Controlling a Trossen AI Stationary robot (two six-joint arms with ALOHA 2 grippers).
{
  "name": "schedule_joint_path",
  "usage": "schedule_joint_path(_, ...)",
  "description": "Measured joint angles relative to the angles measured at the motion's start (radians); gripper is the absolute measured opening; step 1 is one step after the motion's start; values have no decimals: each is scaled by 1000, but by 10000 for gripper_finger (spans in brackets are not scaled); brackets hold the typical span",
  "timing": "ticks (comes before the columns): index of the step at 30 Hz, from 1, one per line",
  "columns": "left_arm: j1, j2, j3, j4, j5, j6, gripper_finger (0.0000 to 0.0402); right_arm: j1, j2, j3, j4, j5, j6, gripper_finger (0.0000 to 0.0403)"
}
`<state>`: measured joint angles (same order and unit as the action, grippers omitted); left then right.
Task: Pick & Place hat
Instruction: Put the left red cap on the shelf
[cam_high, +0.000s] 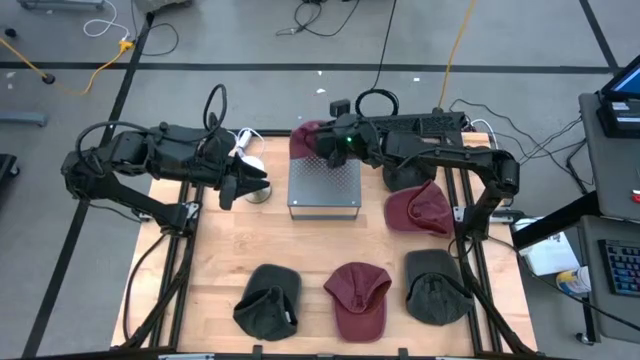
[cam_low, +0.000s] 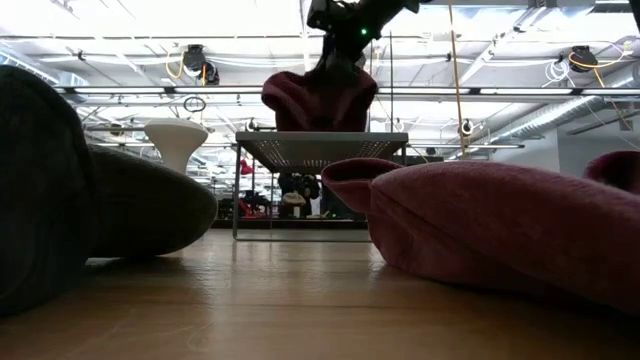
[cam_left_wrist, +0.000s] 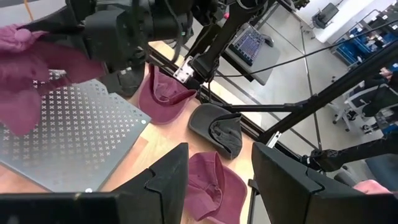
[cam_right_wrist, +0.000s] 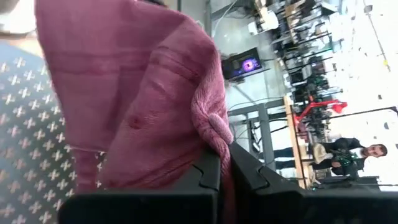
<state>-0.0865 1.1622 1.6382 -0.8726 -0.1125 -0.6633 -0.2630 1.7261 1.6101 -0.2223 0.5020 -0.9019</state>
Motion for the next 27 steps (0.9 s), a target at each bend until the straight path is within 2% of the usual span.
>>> schedule_joint_path(4,0,0,0,0,0,4,182,-9,2,-17,-8,35,37,0)
schedule_joint_path(15,0,0,0,2,7,4,182,-40,1,-93,57,-11,44,0)
schedule_joint_path(27,0,0,0,2,7,3,182,-31,2,-184,129,-59,-61,3)
